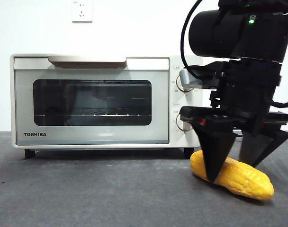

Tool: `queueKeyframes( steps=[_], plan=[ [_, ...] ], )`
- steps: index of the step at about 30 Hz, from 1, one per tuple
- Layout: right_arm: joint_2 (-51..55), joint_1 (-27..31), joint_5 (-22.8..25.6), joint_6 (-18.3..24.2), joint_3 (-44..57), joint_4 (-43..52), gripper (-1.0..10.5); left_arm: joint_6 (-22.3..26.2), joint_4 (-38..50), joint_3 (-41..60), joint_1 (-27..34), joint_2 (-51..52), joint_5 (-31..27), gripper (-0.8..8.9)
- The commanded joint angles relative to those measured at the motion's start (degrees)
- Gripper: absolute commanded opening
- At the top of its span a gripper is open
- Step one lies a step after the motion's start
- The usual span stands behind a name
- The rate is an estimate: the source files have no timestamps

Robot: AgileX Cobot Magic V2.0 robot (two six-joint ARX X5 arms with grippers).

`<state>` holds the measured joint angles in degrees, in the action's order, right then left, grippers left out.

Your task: Take the corn from the table,put the corn in the oven

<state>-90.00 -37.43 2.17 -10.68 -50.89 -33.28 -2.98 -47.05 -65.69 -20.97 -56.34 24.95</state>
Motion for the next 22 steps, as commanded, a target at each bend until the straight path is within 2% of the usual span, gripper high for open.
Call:
queueKeyframes(
  steps=[1, 10, 22],
  plan=[
    [-0.5, -0.1, 0.3, 0.4, -0.2, 0.1, -0.1, 0.7, 0.0, -0.1, -0.1, -0.2, 0.0, -0.05],
    [2.2, -2.3, 0.2, 0.4, -5.7, -7.5, -0.1, 0.6, 3.5, -0.1, -0.1, -1.3, 0.0, -0.05],
    [16.0, -8.4, -1.3, 0.2, -13.2, -8.7, -0.1, 0.6, 13.8, -0.1, -0.1, -8.9, -2.7, -0.05]
  ],
)
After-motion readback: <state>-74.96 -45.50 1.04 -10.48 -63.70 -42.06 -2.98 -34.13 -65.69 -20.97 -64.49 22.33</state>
